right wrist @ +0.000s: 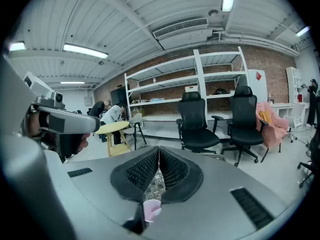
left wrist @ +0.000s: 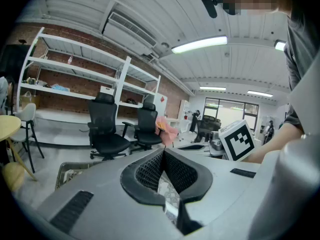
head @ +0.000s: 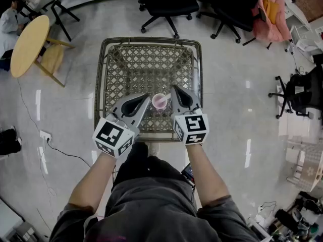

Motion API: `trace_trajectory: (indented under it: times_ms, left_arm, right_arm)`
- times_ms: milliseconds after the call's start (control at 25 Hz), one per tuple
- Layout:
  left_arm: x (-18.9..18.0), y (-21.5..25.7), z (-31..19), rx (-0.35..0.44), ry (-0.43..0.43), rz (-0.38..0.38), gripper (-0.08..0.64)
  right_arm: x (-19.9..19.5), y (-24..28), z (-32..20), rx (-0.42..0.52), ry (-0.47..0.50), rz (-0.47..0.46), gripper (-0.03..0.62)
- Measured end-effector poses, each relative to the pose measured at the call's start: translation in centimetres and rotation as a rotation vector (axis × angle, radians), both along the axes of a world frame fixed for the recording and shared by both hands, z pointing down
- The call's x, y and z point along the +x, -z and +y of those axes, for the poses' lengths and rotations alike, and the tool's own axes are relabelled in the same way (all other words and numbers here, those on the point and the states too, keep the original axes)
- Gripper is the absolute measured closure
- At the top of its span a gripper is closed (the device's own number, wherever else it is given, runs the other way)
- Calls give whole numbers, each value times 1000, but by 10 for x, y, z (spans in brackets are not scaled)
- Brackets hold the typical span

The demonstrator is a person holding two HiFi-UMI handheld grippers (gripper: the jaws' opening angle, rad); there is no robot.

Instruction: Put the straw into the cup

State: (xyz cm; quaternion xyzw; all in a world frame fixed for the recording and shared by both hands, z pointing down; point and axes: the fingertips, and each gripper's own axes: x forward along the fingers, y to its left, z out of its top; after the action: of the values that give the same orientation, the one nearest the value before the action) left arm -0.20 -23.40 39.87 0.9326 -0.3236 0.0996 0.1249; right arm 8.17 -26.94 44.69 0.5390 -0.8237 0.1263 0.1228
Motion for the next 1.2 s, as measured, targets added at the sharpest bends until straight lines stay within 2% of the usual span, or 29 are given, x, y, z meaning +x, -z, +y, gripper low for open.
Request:
trace_trajectory:
  times_ms: [1200]
  left_arm:
    - [-7,1,6,6,-9,-3,551]
  right_arm:
    - [-10,7,12,4,2,-3,578]
